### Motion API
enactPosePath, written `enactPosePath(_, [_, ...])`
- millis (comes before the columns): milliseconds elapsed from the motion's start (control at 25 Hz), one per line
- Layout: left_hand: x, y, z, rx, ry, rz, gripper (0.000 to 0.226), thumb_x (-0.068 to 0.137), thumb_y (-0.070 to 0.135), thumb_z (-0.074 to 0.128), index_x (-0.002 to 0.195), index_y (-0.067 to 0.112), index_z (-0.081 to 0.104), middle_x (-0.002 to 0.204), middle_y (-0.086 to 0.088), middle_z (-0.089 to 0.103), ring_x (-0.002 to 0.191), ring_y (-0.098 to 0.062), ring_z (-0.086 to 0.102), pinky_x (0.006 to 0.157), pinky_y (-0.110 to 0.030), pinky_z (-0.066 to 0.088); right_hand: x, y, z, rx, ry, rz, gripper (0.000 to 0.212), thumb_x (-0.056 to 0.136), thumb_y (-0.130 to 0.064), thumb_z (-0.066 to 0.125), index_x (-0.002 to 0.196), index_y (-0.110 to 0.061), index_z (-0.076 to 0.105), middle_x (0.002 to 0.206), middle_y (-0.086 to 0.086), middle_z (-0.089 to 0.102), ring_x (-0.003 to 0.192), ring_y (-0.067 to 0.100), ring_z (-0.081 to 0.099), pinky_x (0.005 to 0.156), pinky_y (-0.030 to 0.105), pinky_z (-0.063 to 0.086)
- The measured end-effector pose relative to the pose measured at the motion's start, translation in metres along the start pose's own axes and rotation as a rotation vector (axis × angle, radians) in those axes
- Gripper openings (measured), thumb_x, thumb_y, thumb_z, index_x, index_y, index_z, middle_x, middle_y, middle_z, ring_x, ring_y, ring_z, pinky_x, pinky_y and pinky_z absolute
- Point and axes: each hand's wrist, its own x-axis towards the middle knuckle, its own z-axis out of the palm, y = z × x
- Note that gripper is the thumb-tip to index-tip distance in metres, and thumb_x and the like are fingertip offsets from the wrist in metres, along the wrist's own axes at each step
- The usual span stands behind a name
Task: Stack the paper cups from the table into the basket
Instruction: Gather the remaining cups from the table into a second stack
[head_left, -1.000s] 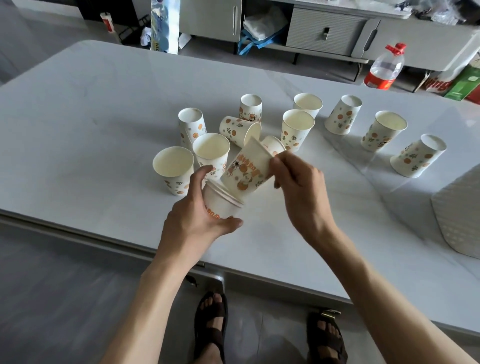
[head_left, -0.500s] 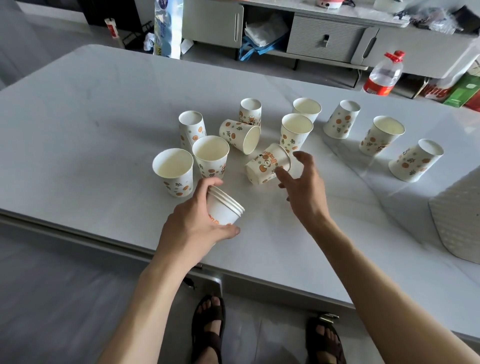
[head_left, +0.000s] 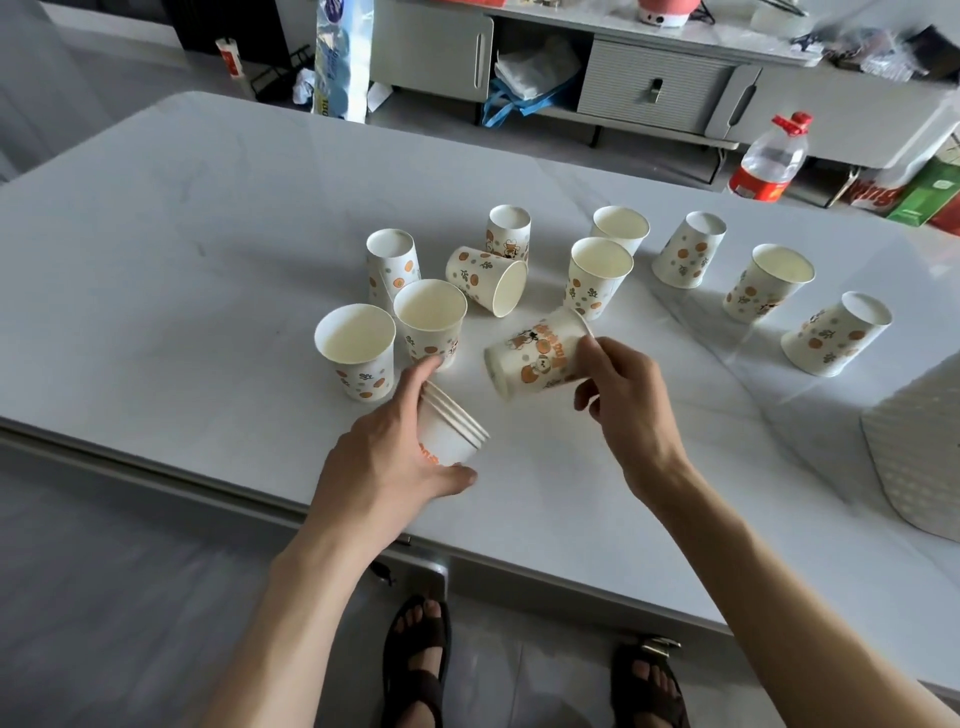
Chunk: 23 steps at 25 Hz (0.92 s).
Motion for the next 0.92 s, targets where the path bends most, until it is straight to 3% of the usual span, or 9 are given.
enactPosePath(120, [0.002, 0.006, 0.002, -0.031, 0.019, 0.049, 0.107, 0.061, 0.037, 0.087, 0.146, 0.047, 0.022, 0.124, 0.005, 0.064, 0.106, -0.032, 0.06, 0.086, -0.043, 0.05, -0.024, -0.026, 0.012, -0.132, -0.271, -0.169, 0.041, 0.096, -0.04, 0.045, 0.07, -0.009, 0.051, 0.056, -0.007, 0.041, 0.055, 0.008, 0.034, 0.054, 0.028, 0.031])
enactPosePath(200, [0.002, 0.006, 0.002, -0.075, 0.029, 0.067, 0.105, 0.061, 0.035, 0.088, 0.143, 0.05, 0.025, 0.12, 0.008, 0.064, 0.101, -0.03, 0.061, 0.083, -0.041, 0.051, -0.036, -0.037, 0.027, -0.185, -0.509, -0.245, 0.041, 0.099, -0.04, 0.043, 0.066, -0.014, 0.041, 0.059, -0.01, 0.034, 0.06, 0.008, 0.029, 0.056, 0.027, 0.029])
enactPosePath(280, [0.003, 0.003, 0.001, -0.119, 0.062, 0.05, 0.095, 0.061, 0.033, 0.087, 0.136, 0.053, 0.032, 0.106, 0.018, 0.064, 0.093, -0.024, 0.061, 0.074, -0.032, 0.05, -0.031, -0.04, 0.034, -0.08, -0.644, -0.212, 0.04, 0.101, -0.037, 0.041, 0.066, -0.019, 0.045, 0.06, -0.014, 0.04, 0.059, 0.005, 0.032, 0.057, 0.021, 0.03])
enactPosePath(360, [0.004, -0.002, -0.002, -0.174, 0.107, 0.02, 0.084, 0.06, 0.033, 0.087, 0.127, 0.049, 0.038, 0.093, 0.026, 0.062, 0.084, -0.019, 0.062, 0.063, -0.019, 0.043, -0.01, -0.043, 0.036, 0.062, -0.547, -0.134, 0.034, 0.103, -0.028, 0.041, 0.079, -0.016, 0.062, 0.073, -0.013, 0.059, 0.055, 0.002, 0.042, 0.056, 0.015, 0.036])
enactPosePath(480, [0.005, -0.004, -0.005, -0.182, 0.122, -0.012, 0.075, 0.062, 0.036, 0.084, 0.12, 0.047, 0.038, 0.087, 0.025, 0.06, 0.077, -0.016, 0.06, 0.059, -0.019, 0.04, 0.04, -0.045, 0.041, -0.001, -0.202, 0.008, 0.028, 0.098, -0.015, 0.042, 0.108, -0.022, 0.067, 0.104, -0.003, 0.064, 0.058, 0.009, 0.057, 0.053, 0.02, 0.038])
enactPosePath(680, [0.004, -0.004, -0.008, -0.196, 0.087, -0.009, 0.074, 0.065, 0.036, 0.082, 0.123, 0.047, 0.037, 0.094, 0.021, 0.061, 0.082, -0.015, 0.062, 0.068, -0.034, 0.052, 0.085, -0.041, 0.062, -0.002, -0.241, 0.184, 0.038, 0.101, -0.017, 0.037, 0.128, -0.031, 0.06, 0.125, -0.003, 0.057, 0.061, 0.01, 0.067, 0.046, 0.019, 0.038])
enactPosePath(800, [0.005, -0.004, -0.009, -0.188, 0.069, -0.007, 0.074, 0.065, 0.035, 0.081, 0.123, 0.047, 0.037, 0.093, 0.021, 0.062, 0.084, -0.019, 0.063, 0.073, -0.04, 0.054, 0.087, -0.039, 0.072, 0.056, -0.237, 0.271, 0.037, 0.101, -0.015, 0.039, 0.13, -0.019, 0.061, 0.12, -0.001, 0.061, 0.058, 0.009, 0.067, 0.05, 0.019, 0.042])
enactPosePath(920, [0.005, -0.002, -0.009, -0.184, 0.047, -0.011, 0.078, 0.066, 0.035, 0.083, 0.127, 0.046, 0.036, 0.094, 0.02, 0.061, 0.088, -0.023, 0.061, 0.074, -0.038, 0.052, 0.071, -0.036, 0.068, 0.137, -0.089, 0.275, 0.033, 0.096, -0.009, 0.048, 0.122, -0.011, 0.067, 0.099, 0.002, 0.069, 0.063, 0.014, 0.064, 0.055, 0.023, 0.046])
